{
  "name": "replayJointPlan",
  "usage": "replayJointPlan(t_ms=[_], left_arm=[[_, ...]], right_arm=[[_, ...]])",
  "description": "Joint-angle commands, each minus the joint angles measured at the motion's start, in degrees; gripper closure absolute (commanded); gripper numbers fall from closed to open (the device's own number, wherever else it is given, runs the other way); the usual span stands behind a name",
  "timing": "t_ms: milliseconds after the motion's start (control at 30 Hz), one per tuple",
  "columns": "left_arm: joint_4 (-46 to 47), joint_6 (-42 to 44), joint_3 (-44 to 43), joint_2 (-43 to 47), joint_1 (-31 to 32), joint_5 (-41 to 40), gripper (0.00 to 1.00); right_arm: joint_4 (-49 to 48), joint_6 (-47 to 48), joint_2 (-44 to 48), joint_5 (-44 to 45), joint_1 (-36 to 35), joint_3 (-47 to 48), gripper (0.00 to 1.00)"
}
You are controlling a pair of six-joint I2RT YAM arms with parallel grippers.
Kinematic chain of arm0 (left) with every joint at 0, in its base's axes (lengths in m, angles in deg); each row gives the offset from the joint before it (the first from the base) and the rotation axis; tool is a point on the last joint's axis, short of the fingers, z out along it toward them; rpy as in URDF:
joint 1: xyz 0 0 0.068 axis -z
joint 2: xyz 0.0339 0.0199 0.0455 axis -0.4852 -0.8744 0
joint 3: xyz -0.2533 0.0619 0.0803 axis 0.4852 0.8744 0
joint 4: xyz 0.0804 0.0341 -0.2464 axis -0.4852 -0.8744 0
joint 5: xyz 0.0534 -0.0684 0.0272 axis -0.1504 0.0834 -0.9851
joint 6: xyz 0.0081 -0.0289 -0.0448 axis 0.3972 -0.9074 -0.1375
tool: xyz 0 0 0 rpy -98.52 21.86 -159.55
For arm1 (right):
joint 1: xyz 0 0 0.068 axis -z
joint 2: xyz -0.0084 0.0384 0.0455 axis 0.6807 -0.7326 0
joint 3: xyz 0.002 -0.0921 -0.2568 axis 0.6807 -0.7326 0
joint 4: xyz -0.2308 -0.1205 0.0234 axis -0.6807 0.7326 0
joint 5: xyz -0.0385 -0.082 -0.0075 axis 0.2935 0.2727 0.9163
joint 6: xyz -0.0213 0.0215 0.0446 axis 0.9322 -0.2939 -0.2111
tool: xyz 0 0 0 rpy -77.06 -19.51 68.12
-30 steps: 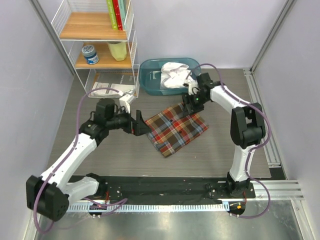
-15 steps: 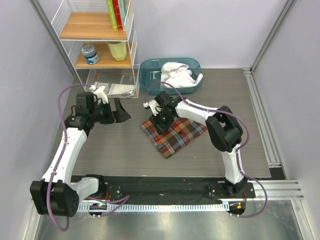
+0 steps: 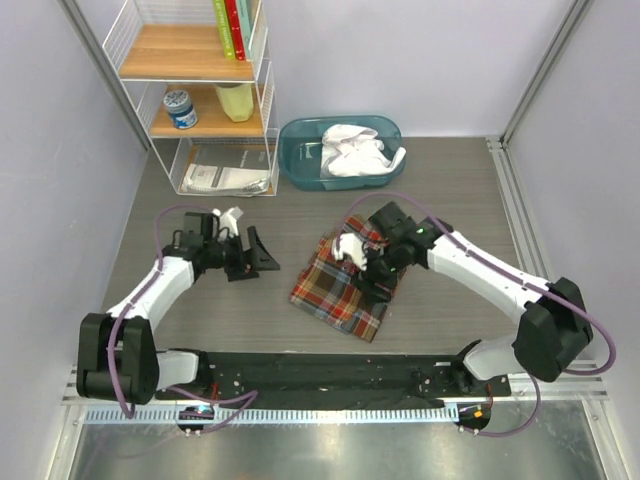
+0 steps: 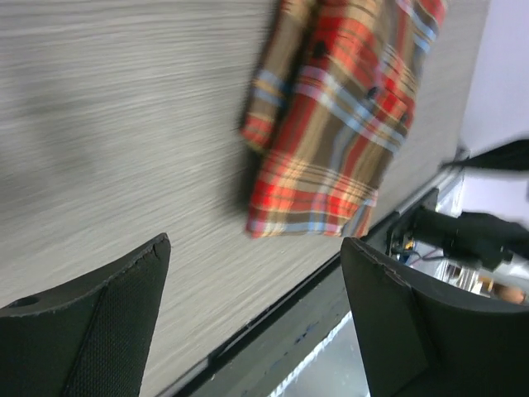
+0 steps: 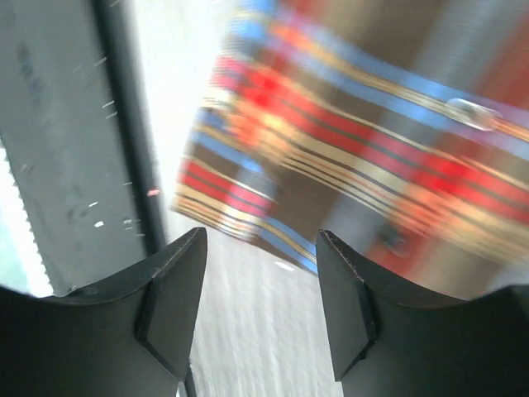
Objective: Fold and stack the long sleeve shirts
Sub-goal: Fold the shirt
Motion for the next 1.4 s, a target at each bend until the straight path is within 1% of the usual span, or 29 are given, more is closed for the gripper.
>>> replayJointPlan(t_ms=[0,33,67,133,167,267,300,367,433,467,533,567,600,633,667,700,733,833,867,1000,1033,1067,1100,1167,1200,1267,1300,1333,1367], left_arm=[[17.92,-6.88,1.2,-3.11,7.23,0.82,0.16],[20.46,-8.28,1.37,-4.18,7.41,0.73,0.16],[23.27,-11.0,1.38,-5.67,7.15,0.64,0.16],[26.01,-12.34,-0.29,-9.45,6.71,0.2,0.16],[26.38,-12.78,-0.82,-10.33,6.01,0.72,0.17],[25.68,-12.43,-1.96,-11.22,4.08,0.99,0.18],[24.98,-11.47,-2.05,-10.18,3.46,1.07,0.18],[22.97,-10.32,-2.14,-9.2,1.53,0.37,0.17],[21.64,-9.62,-1.44,-7.8,-0.83,0.37,0.16],[21.46,-9.88,-1.0,-7.45,-1.63,0.37,0.16],[21.28,-11.02,0.83,-6.66,-3.3,0.98,0.16],[20.85,-11.2,1.46,-6.3,-3.31,1.6,0.16],[20.49,-11.37,2.33,-5.95,-3.31,1.95,0.16],[21.36,-12.07,4.0,-5.69,-3.31,3.09,0.16],[21.63,-12.77,4.97,-5.16,-3.31,4.32,0.16],[22.15,-13.91,6.02,-4.81,-3.31,4.59,0.16],[22.68,-15.66,6.9,-4.46,-3.31,4.94,0.16],[24.45,-17.44,10.77,-3.32,-2.44,6.09,0.16],[25.92,-18.13,12.43,-2.96,-1.74,5.65,0.16],[30.32,-22.88,16.74,-1.82,3.36,2.84,0.17],[30.42,-23.32,17.19,-1.73,5.28,2.57,0.18],[30.33,-24.55,17.8,-1.47,6.26,2.05,0.18],[29.9,-25.34,18.51,-0.6,7.05,1.52,0.18],[30.07,-28.41,19.56,0.38,9.16,-0.06,0.19],[29.72,-30.43,20.09,0.9,9.95,-0.76,0.19],[27.97,-30.71,19.48,1.7,12.76,-2.79,0.19],[27.96,-30.97,19.48,1.61,13.3,-3.05,0.19],[28.4,-30.97,19.57,1.44,13.82,-3.32,0.19],[28.92,-30.8,19.74,1.35,13.83,-3.84,0.19]], right_arm=[[-2.79,-3.88,-0.95,-1.96,5.94,4.79,0.38],[-4.02,-9.65,-2.45,-1.17,6.21,6.03,0.38],[-7.08,-13.28,-4.46,-1.25,6.3,7.43,0.38],[-10.69,-19.18,-9.81,-1.95,6.47,11.39,0.4],[-15.06,-24.69,-11.5,-1.96,6.47,12.53,0.41],[-19.14,-31.39,-19.23,0.93,6.47,18.16,0.46],[-19.15,-31.51,-21.6,1.2,6.47,20.87,0.46],[-18.36,-30.63,-27.23,2.17,6.47,22.47,0.47],[-17.06,-28.97,-30.48,0.69,5.86,23.35,0.47],[-16.08,-27.92,-33.81,-0.97,5.42,23.88,0.47],[-13.63,-23.36,-35.68,-2.92,3.06,24.15,0.47],[-13.35,-21.77,-35.69,-4.66,1.74,23.54,0.46],[-12.83,-17.58,-35.25,-5.81,0.51,21.88,0.47],[-10.56,-15.45,-34.64,-6.87,-2.46,21.25,0.46],[-9.15,-13.6,-33.24,-7.49,-3.71,20.64,0.46],[-7.48,-8.36,-32.35,-9.15,-4.68,19.5,0.47],[-3.89,-6.3,-31.39,-9.86,-5.56,18.97,0.47],[1.74,1.76,-26.47,-10.92,-5.92,16.94,0.47],[2.03,1.98,-25.41,-9.88,-5.92,16.77,0.46],[1.42,-2.92,-21.63,-7.76,-4.34,19.47,0.4],[0.11,-4.86,-20.67,-7.32,-3.81,20.1,0.39],[-0.86,-9.23,-20.13,-6.71,-3.29,20.36,0.39],[-1.48,-10.23,-19.52,-6.96,-2.41,20.11,0.39],[-2.88,-12.33,-18.02,-8.45,-2.23,18.27,0.39],[-3.5,-12.96,-17.85,-9.07,-2.23,15.56,0.39],[-7.62,-15.06,-18.19,-9.69,-2.58,12.65,0.38],[-9.03,-16.29,-18.63,-9.34,-2.75,10.63,0.38],[-12.7,-17.26,-19.24,-8.82,-2.75,9.83,0.38],[-14.82,-18.4,-20.73,-6.9,-2.75,8.78,0.39]])
